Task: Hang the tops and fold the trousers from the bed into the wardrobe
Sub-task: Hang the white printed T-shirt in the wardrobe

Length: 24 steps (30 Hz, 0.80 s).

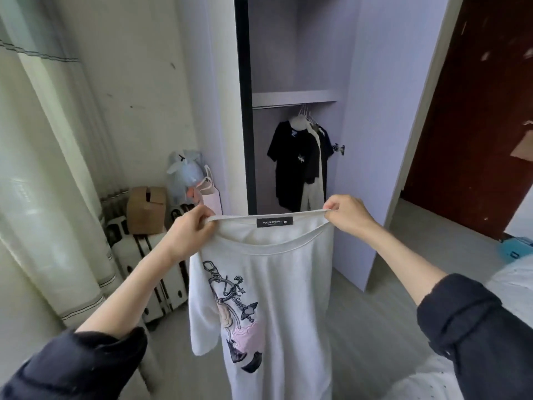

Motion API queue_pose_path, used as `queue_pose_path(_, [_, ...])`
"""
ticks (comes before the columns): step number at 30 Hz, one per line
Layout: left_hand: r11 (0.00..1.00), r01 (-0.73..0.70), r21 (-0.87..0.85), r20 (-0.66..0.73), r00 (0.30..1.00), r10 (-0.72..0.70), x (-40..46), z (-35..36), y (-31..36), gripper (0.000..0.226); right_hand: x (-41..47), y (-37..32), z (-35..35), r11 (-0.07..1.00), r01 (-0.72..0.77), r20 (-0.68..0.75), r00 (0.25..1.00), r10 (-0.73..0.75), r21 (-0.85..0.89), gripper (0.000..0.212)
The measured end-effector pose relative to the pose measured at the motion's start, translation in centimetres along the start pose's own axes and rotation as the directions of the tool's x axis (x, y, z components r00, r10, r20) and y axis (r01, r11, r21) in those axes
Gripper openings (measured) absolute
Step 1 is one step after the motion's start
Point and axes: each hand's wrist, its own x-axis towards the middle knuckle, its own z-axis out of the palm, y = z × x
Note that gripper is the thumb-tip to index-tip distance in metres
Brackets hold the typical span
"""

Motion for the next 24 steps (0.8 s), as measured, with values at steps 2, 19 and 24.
queue_pose_path(2, [0.999, -0.03, -0.037, 0.099, 0.995, 0.034, 2.9, 1.1, -1.7, 0.019, 2.3, 0.1, 1.0, 0.997, -0.048, -0.009, 0.999, 0.049, 0.053, 0.019])
queue_pose_path(19, [0.968, -0.077, -0.239, 0.254, 0.957, 0.139, 21.5, 18.9, -0.2, 0.008, 18.4, 13.2, 0.7, 0.945, -0.308, -0.263, 0.926, 0.271, -0.112, 0.03])
queue_pose_path(24, [0.964, 0.037, -0.263, 0.167, 0.986, 0.008, 28.7, 24.8, 1.7, 0.012, 25.8, 17.3, 0.0, 0.948, -0.267, -0.163, 0.957, 0.24, -0.174, 0.03])
